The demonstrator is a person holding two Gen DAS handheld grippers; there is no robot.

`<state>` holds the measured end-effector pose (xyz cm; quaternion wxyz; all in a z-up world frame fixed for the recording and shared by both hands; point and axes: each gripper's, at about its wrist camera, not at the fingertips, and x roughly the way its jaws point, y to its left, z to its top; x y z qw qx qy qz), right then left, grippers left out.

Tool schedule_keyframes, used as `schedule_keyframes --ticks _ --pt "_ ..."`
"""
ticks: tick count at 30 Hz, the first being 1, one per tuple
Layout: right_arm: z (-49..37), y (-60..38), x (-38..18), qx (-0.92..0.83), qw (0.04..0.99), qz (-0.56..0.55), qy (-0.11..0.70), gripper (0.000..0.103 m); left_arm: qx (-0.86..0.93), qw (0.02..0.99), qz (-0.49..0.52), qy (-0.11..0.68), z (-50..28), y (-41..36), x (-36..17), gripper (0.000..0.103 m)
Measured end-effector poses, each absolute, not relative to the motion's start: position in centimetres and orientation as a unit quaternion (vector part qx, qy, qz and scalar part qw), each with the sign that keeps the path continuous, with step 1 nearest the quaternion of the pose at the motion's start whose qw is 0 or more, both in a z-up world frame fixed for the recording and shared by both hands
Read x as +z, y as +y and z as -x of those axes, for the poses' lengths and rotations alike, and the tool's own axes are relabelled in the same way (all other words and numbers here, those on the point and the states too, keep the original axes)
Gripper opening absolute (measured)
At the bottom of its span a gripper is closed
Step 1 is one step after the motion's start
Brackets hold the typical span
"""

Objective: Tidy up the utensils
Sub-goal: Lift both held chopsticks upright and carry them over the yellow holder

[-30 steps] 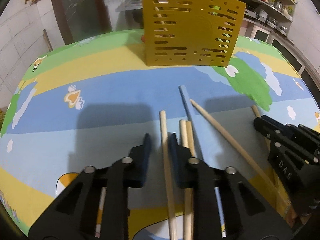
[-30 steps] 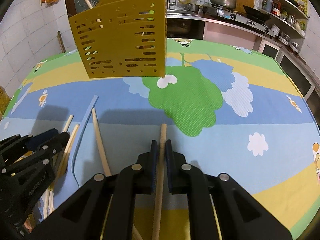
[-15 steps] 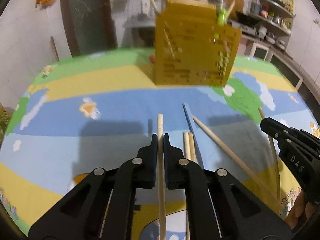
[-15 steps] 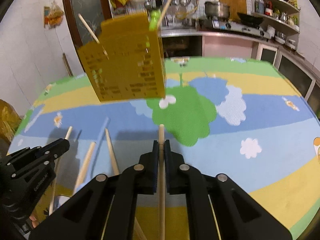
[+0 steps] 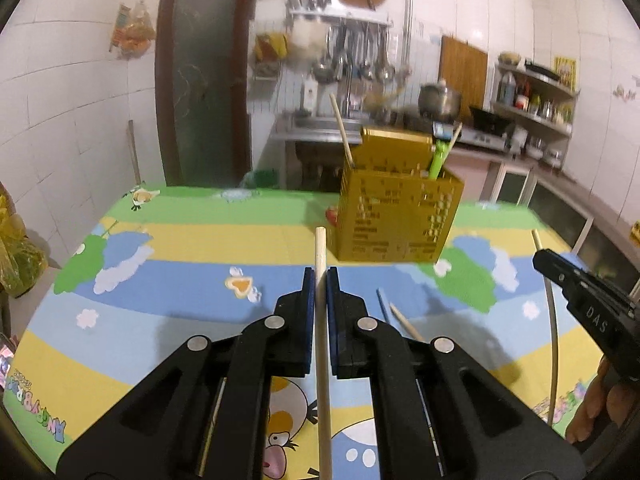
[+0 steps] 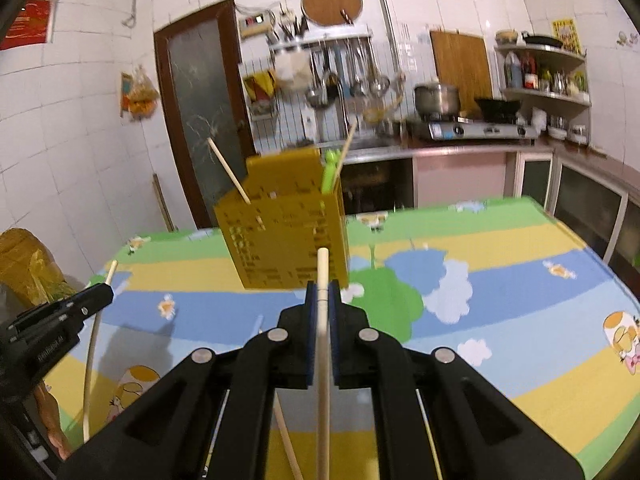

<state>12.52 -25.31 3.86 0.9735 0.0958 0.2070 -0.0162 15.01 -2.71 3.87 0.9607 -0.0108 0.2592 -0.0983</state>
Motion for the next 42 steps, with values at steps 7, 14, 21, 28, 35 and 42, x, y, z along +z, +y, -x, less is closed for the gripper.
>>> schedule_keyframes --ticks 7,14,21,28,35,42 --pt "-10.2 -25.2 5.0 -0.003 0.984 -0.095 0.154 0.006 -0.109 0.966 0.028 0.231 -13.7 -1.7 4.6 0.004" --pt "-9.2 -25.3 4.8 0.001 0.986 -0.093 0.135 0.006 -0.107 0.968 0.039 0.222 -13.3 -0.9 4.5 0.005" --pt "-8.9 -25.5 4.8 -0.011 0.987 -0.089 0.133 0.006 -0.105 0.975 0.032 0.193 -12.3 -0.9 5.2 0.004" --pt "-9.5 -26.1 9.2 -0.014 0.992 -0.088 0.092 0.006 -0.13 0.982 0.023 0.138 -13.8 -2.4 10.0 0.004" --pt "-14.2 -27.1 16.4 -0.017 0.997 -0.074 0.004 0.006 -0.147 0.988 0.033 0.044 -19.1 -4.9 17.0 0.004" --pt "-20.9 -27.9 19.0 -0.017 0.993 -0.097 -0.061 0.006 -0.126 0.99 0.063 -0.011 -25.6 -7.0 18.9 0.004"
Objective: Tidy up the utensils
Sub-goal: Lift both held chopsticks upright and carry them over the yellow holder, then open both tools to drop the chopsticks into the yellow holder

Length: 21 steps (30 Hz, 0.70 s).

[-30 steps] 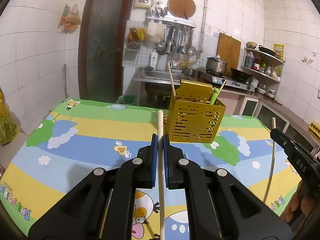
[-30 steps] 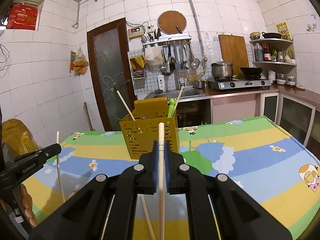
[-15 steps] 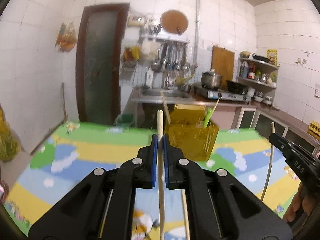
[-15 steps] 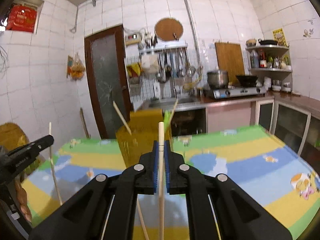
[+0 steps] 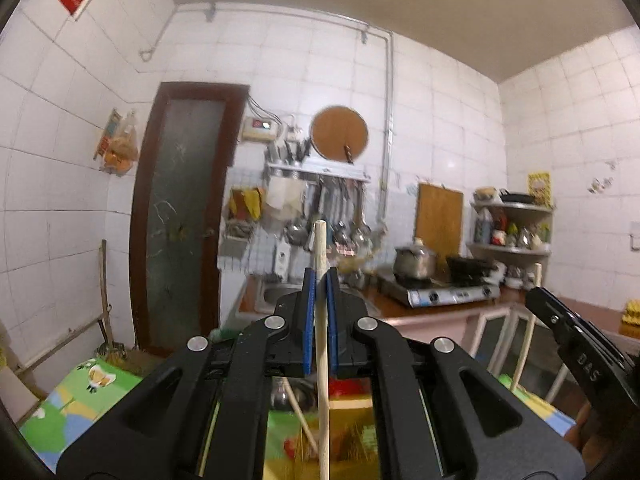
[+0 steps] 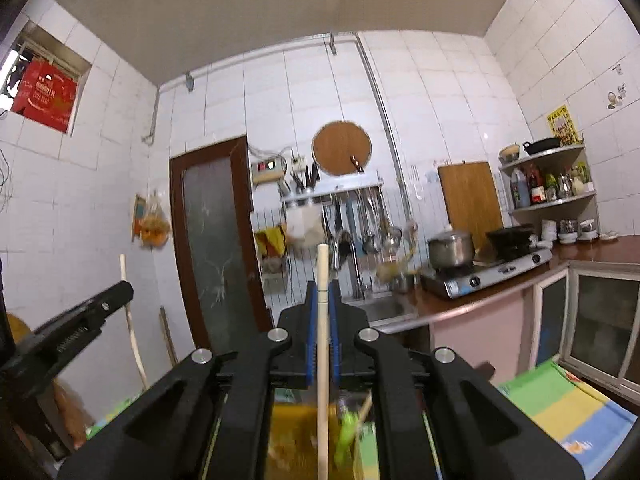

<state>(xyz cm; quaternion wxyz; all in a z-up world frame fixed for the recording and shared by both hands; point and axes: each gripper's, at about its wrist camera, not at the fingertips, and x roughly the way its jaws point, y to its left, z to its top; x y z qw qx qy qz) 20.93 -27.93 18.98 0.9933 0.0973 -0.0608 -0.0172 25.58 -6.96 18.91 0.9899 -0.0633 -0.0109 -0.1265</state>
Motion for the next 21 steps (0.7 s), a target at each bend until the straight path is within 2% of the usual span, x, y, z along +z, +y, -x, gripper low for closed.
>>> schedule_keyframes --ticks 4,9,16,21 --pt "-23.7 -27.6 18.5 -0.025 0.992 -0.092 -0.086 0.006 -0.112 0.991 0.071 -0.029 -28.7 -8.1 17.9 0.004" --pt "-27.2 -27.2 16.5 -0.027 0.992 -0.08 -0.089 0.006 -0.117 0.99 0.078 -0.006 -32.3 -9.0 15.5 0.004" --pt "-30.8 -27.2 11.6 -0.026 0.997 -0.066 -0.043 0.006 -0.107 0.991 0.074 0.036 -35.5 -9.5 10.8 0.004" --pt "-31.1 -27.6 10.1 -0.015 0.997 -0.072 0.011 0.007 -0.096 0.99 0.064 0.078 -36.1 -9.1 9.9 0.005"
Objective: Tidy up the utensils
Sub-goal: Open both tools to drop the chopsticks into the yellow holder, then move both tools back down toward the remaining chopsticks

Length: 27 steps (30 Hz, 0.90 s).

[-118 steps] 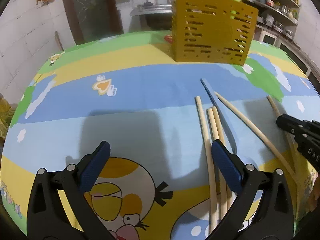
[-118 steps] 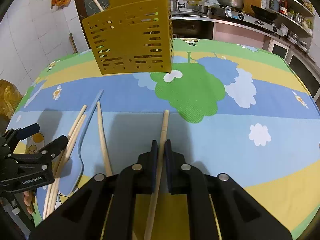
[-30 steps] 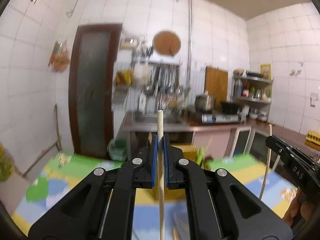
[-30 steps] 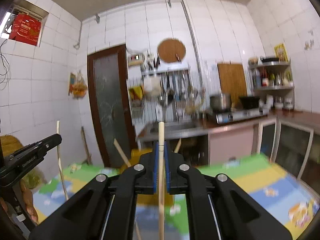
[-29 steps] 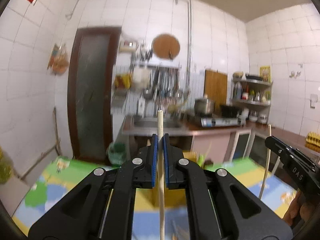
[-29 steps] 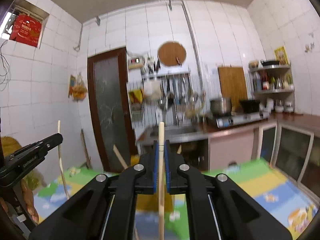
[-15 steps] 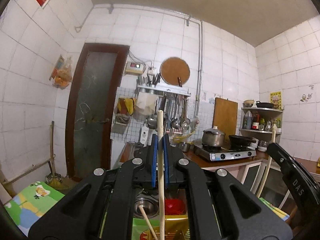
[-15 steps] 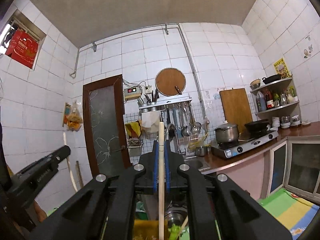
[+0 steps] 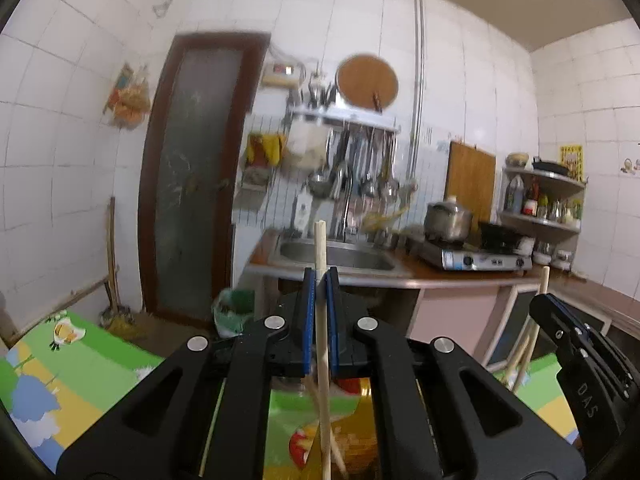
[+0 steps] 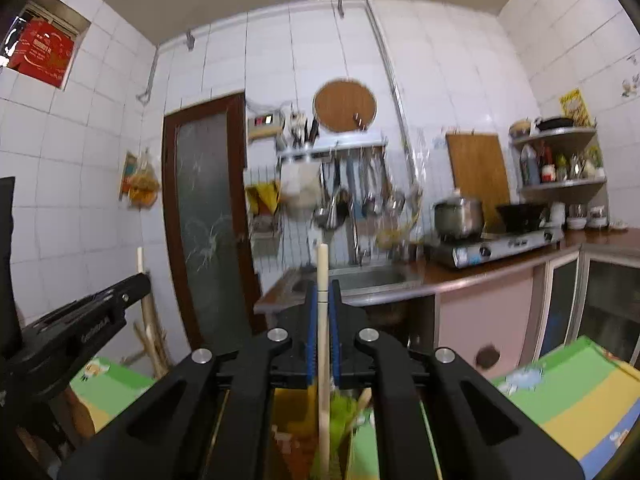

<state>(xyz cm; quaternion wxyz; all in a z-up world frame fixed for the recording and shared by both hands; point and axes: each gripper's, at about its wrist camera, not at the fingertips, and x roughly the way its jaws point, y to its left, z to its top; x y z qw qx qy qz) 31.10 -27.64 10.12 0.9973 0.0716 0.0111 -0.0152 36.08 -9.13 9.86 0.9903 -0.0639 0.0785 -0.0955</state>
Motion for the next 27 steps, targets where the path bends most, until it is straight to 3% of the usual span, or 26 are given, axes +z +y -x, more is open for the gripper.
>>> schedule_keyframes --ticks 2,3,4,5,6,9,12,14,27 --pt "-30.7 -27.7 10.1 -0.022 0.997 -0.064 0.031 0.012 -0.094 0.989 0.065 0.093 -35.4 -8.5 10.3 0.007" --pt "-30.5 -27.7 10.2 -0.025 0.997 -0.061 0.039 0.036 -0.093 0.988 0.063 0.104 -34.9 -8.2 10.7 0.016" --pt "-30.0 -27.8 10.5 -0.028 0.997 -0.06 0.05 0.051 -0.093 0.988 0.064 0.108 -34.6 -7.8 10.8 0.021" --pt "-29.4 -27.9 10.6 -0.031 0.996 -0.061 0.054 0.063 -0.088 0.988 0.065 0.11 -33.5 -7.1 11.3 0.035" --pt "-28.7 -28.0 10.9 -0.036 0.996 -0.061 0.055 0.063 -0.086 0.988 0.061 0.114 -32.6 -6.7 11.7 0.055" --pt "-26.2 -28.1 11.7 -0.042 0.995 -0.047 0.077 0.065 -0.074 0.99 0.038 0.111 -29.1 -5.4 12.5 0.078" --pt "-23.3 -28.2 11.9 -0.043 0.993 -0.045 0.102 0.073 -0.072 0.991 0.017 0.114 -25.2 -4.0 12.6 0.094" --pt "-21.1 -28.1 11.5 -0.044 0.99 -0.043 0.128 0.074 -0.074 0.99 0.015 0.118 -23.0 -3.1 12.3 0.098" --pt "-12.9 -26.0 5.6 -0.032 0.977 -0.054 0.204 0.074 -0.072 0.969 0.014 0.238 -14.7 1.3 4.0 0.098"
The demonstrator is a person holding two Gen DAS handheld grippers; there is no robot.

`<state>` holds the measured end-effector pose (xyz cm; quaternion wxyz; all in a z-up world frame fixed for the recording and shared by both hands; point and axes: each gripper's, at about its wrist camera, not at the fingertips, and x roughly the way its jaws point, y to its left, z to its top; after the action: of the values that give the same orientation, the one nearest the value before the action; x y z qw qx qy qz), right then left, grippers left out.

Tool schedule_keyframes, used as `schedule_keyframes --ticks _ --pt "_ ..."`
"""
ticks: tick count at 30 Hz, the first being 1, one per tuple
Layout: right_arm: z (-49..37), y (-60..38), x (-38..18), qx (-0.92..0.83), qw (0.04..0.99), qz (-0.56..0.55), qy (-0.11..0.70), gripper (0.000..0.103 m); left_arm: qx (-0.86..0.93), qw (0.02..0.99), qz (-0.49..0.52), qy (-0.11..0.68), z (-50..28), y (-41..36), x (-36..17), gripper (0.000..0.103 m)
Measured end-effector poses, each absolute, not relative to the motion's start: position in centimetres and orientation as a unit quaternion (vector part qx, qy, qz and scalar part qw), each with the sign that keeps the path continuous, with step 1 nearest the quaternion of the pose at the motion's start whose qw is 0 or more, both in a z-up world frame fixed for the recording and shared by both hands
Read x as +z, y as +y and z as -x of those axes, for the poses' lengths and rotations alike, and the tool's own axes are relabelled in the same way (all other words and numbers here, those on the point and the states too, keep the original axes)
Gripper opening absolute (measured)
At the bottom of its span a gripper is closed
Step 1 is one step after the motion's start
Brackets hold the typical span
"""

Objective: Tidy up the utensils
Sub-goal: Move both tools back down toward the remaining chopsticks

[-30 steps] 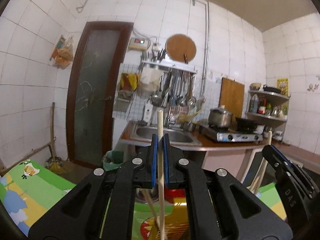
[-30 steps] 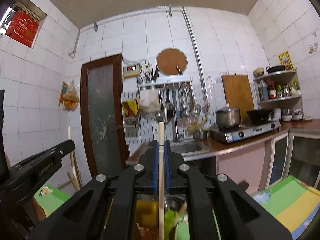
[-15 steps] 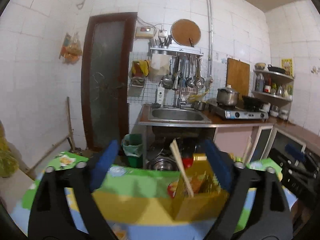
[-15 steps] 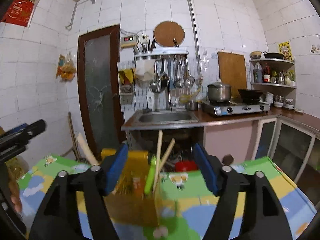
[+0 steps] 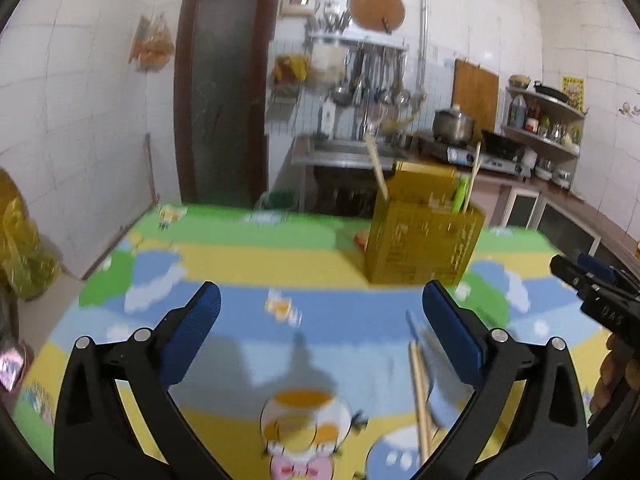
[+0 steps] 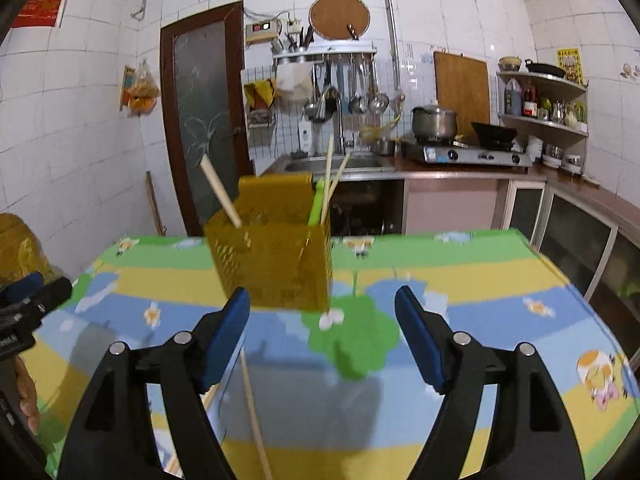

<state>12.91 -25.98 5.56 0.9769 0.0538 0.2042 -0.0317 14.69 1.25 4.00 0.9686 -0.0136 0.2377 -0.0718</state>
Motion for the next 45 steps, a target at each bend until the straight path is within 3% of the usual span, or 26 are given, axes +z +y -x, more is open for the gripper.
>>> schedule_keyframes --ticks 19,33,45 --pt "-12.2 -25.4 -0.9 -0.043 0.962 -0.065 0.261 0.074 -0.031 0.951 -0.027 0.308 -15.1 1.0 -3.3 0.098" --pt "-13.1 -24.5 -2.1 -0.031 0.955 -0.063 0.29 0.074 -0.017 0.922 0.01 0.386 -17.7 2.3 -5.6 0.098" --pt "-15.3 -22.3 -3.0 -0.007 0.94 -0.027 0.34 0.074 -0.012 0.915 -0.002 0.403 -18.0 1.9 -6.2 0.098"
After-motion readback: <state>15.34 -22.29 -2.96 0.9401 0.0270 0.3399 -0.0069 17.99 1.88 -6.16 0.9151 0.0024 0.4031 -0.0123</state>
